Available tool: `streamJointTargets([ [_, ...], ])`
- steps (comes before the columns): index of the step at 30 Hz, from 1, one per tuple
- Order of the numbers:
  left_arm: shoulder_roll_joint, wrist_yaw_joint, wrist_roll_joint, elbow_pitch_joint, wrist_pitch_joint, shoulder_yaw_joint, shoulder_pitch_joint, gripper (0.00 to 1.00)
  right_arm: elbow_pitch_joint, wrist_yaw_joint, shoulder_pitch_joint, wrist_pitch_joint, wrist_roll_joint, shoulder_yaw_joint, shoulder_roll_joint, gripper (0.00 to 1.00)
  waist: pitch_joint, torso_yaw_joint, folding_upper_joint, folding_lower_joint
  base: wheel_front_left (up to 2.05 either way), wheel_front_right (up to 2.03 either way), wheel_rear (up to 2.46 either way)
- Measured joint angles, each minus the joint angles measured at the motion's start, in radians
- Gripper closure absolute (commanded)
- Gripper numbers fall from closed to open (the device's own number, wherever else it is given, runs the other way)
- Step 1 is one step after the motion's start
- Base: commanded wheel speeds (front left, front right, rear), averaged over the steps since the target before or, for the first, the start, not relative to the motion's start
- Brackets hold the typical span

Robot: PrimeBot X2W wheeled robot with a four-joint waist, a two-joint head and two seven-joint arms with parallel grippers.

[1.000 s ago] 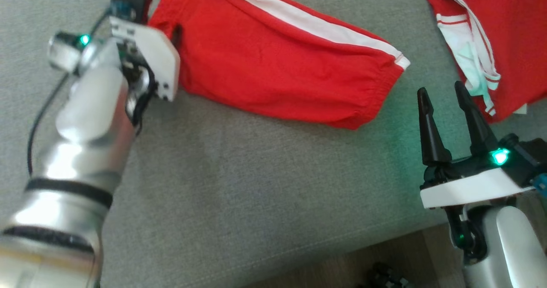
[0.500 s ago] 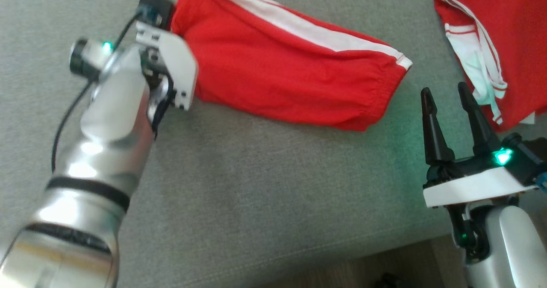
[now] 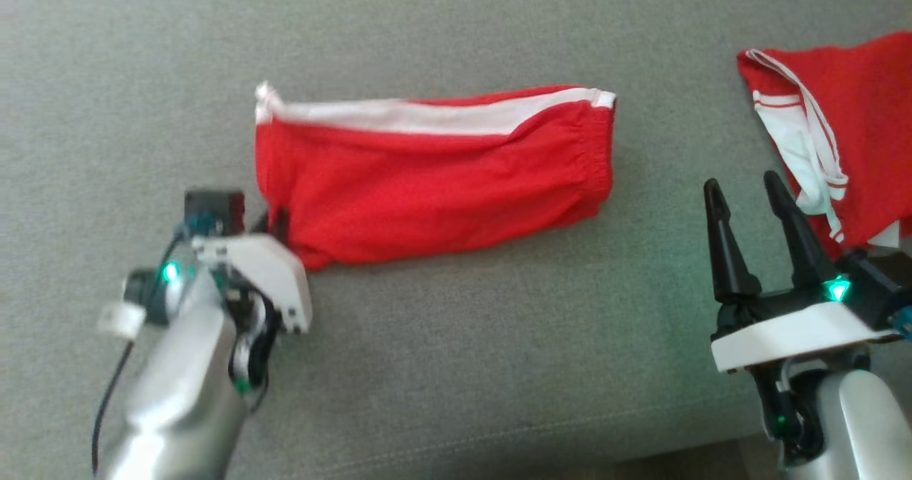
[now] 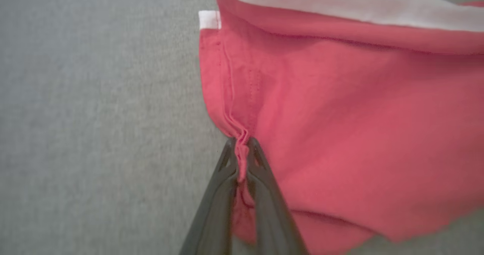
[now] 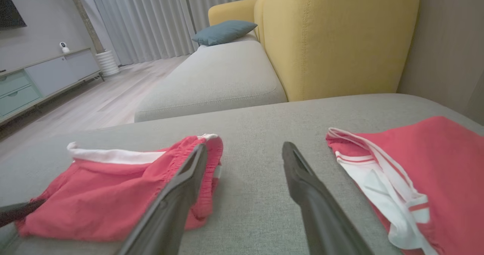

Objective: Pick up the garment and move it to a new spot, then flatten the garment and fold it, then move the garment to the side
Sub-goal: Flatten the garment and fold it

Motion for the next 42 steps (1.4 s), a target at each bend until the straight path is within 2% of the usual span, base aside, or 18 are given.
streamJointTargets([
  [3,0.007,0.029,-0.025,-0.119,0.031,0.009,0.100,1.00,-0.013,0.000,0.002,0.008,0.000,-0.007,0.000,0.00,-0.016,0.007,0.0000,0.0000,0.00,0.00,0.00],
  [4,0.009,0.044,-0.026,-0.156,0.045,0.008,0.130,0.74,-0.019,0.000,0.006,0.012,0.000,-0.010,0.000,0.00,-0.020,0.009,0.0000,0.0000,0.00,0.00,0.00],
  [5,0.011,0.058,-0.026,-0.191,0.053,0.009,0.158,0.33,-0.024,0.000,0.014,0.016,0.000,-0.014,0.000,0.00,-0.023,0.011,0.0000,0.0000,0.00,0.00,0.00],
  [6,0.013,0.071,-0.026,-0.221,0.054,0.012,0.184,0.00,-0.026,0.000,0.023,0.018,-0.001,-0.016,0.000,0.00,-0.027,0.012,0.0000,0.0000,0.00,0.00,0.00],
  [9,0.022,0.118,-0.016,-0.306,0.046,0.013,0.254,0.00,-0.038,0.000,0.042,0.035,-0.034,-0.026,-0.001,0.00,-0.037,0.014,0.0000,0.0000,0.00,0.00,0.00],
  [12,0.034,0.178,0.041,-0.395,-0.044,0.015,0.312,0.00,-0.058,0.000,0.043,0.051,-0.053,-0.029,-0.002,0.00,-0.049,0.020,0.0000,0.0000,0.00,0.00,0.00],
  [16,0.046,0.230,0.103,-0.525,-0.207,0.024,0.337,0.00,-0.093,0.000,0.044,0.078,-0.073,-0.035,-0.002,0.00,-0.073,0.035,0.0000,0.0000,0.00,0.00,0.00],
  [21,0.071,0.254,0.143,-0.632,-0.274,0.024,0.378,0.00,-0.117,0.000,0.073,0.112,-0.081,-0.035,-0.003,0.00,-0.104,0.048,0.0000,0.0000,0.00,0.00,0.00],
  [26,0.086,0.274,0.156,-0.687,-0.263,0.022,0.445,0.00,-0.131,0.000,0.104,0.132,-0.081,-0.030,-0.003,0.00,-0.127,0.058,0.0000,0.0000,0.00,0.00,0.00],
  [38,0.097,0.296,0.156,-0.725,-0.237,0.021,0.460,0.00,-0.146,0.000,0.103,0.151,-0.081,-0.032,-0.006,0.00,-0.125,0.073,0.0000,0.0000,0.00,0.00,0.00],
  [42,0.096,0.295,0.156,-0.734,-0.238,0.017,0.454,0.00,-0.107,0.000,0.094,0.165,-0.077,-0.033,-0.015,0.00,-0.099,0.081,0.0000,0.0000,0.00,0.00,0.00],
])
